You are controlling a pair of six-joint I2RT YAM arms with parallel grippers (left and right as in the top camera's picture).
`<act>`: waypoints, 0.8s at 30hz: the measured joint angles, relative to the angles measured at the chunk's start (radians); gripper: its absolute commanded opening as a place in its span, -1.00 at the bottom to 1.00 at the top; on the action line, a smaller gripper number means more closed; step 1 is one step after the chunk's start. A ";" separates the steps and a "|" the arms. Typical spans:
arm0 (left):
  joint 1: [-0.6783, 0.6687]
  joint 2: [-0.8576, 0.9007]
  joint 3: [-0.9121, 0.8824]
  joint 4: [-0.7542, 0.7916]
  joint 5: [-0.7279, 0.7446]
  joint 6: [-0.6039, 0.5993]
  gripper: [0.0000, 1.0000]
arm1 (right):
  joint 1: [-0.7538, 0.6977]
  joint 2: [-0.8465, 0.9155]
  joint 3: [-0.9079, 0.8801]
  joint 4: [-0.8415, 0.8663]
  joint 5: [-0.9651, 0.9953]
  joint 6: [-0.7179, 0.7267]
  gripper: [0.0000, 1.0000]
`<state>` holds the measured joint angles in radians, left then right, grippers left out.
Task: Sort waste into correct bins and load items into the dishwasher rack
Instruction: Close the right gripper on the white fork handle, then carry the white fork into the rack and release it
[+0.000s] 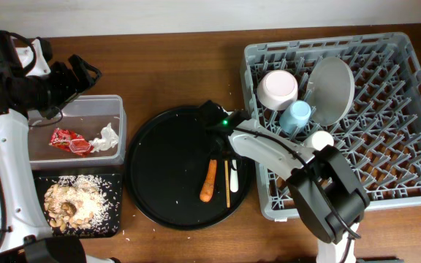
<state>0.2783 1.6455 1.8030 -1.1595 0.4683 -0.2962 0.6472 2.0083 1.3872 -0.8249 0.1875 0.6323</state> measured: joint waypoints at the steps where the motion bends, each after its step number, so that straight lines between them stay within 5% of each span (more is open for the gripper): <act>1: 0.000 0.000 0.000 0.000 0.000 0.000 0.99 | 0.000 0.007 0.000 0.000 0.000 0.000 -0.49; 7: 0.000 0.000 0.000 0.000 0.000 0.000 0.98 | -0.001 0.028 -0.004 -0.002 0.011 0.000 -0.49; 10: 0.000 0.000 0.000 0.000 0.000 0.000 0.98 | -0.001 0.028 -0.004 -0.001 0.011 -0.002 -0.72; 24: 0.000 0.000 0.000 0.000 0.000 0.000 0.98 | -0.001 0.027 0.018 -0.064 0.028 -0.001 -0.92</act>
<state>0.2783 1.6455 1.8030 -1.1591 0.4679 -0.2962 0.6464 2.0354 1.4055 -0.8894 0.2153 0.6315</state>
